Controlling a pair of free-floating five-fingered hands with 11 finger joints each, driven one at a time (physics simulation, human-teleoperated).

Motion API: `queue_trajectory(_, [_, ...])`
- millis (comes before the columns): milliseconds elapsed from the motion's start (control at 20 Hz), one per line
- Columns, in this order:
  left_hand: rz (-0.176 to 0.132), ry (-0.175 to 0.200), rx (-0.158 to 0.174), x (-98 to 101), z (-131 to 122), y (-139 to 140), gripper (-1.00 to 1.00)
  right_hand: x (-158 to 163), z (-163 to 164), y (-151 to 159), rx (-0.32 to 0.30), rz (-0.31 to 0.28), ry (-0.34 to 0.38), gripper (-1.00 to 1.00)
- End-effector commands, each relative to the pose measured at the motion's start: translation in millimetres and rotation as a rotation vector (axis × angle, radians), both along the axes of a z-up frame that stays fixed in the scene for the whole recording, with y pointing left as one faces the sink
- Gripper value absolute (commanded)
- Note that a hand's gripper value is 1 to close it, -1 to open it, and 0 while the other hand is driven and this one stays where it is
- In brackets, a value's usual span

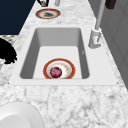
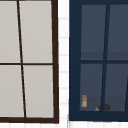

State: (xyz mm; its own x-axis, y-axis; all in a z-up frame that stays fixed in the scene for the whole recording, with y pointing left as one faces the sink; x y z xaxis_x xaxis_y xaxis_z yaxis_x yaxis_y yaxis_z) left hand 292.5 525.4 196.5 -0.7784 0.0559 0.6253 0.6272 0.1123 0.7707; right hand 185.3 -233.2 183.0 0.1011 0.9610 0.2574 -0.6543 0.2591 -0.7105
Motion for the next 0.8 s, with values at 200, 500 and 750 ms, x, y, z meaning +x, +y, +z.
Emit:
queue_trajectory(200, [-0.037, 0.024, 0.014, -2.0, 56.4, -40.2, 1.00, 0.0, 0.0, 0.0, 0.000, 0.000, 0.000, 0.00])
queue_trajectory(500, [-0.009, 0.002, 0.024, -2.7, 83.7, -79.3, 1.00, 0.0, 0.0, 0.0, 0.000, 0.000, 0.000, 0.00])
queue_trajectory(750, [-0.011, 0.001, 0.033, -2.9, 96.1, -111.9, 1.00, 0.0, 0.0, 0.0, 0.000, 0.000, 0.000, 0.00])
